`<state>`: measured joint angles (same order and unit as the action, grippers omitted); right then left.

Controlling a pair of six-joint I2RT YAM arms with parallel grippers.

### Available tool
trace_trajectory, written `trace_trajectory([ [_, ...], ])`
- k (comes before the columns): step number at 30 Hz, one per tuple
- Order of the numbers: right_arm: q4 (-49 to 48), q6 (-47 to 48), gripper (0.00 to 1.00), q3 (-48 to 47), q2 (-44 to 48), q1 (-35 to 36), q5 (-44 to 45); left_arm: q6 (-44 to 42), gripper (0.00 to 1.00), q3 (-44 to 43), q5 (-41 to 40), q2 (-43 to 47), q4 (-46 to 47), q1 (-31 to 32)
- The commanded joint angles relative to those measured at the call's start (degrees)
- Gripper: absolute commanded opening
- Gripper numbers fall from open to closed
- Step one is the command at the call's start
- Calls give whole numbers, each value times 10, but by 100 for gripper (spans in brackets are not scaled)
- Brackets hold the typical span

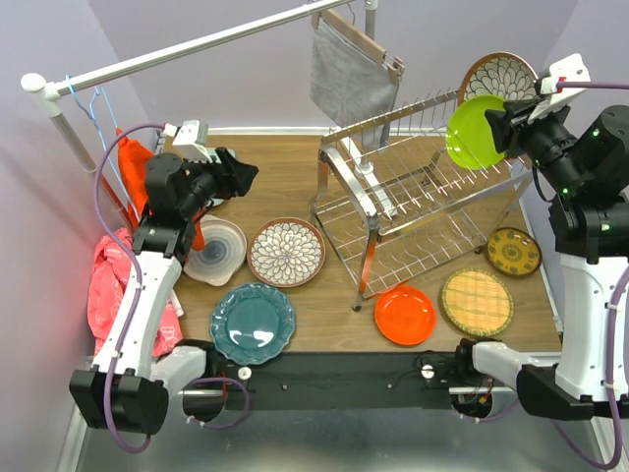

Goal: Load the plates into the dish rack
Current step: Grab a plate with the left arm

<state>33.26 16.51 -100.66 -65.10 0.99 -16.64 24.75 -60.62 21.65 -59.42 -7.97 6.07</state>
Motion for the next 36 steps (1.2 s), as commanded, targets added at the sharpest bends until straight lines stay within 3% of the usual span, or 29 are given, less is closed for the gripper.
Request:
trace_trajectory([
  [1, 7, -31, 43, 14, -2, -5, -91, -42, 66, -32, -20, -25, -51, -1],
  [15, 6, -53, 53, 2, -24, -5, -224, -88, 66, -41, -39, -93, -137, 61],
  [30, -10, -88, 53, 20, 38, -5, -121, -115, 66, 21, -40, -105, -128, 63],
  [36, -9, -96, 53, 42, 53, -5, -227, -166, 66, -11, -42, -169, -152, 63],
])
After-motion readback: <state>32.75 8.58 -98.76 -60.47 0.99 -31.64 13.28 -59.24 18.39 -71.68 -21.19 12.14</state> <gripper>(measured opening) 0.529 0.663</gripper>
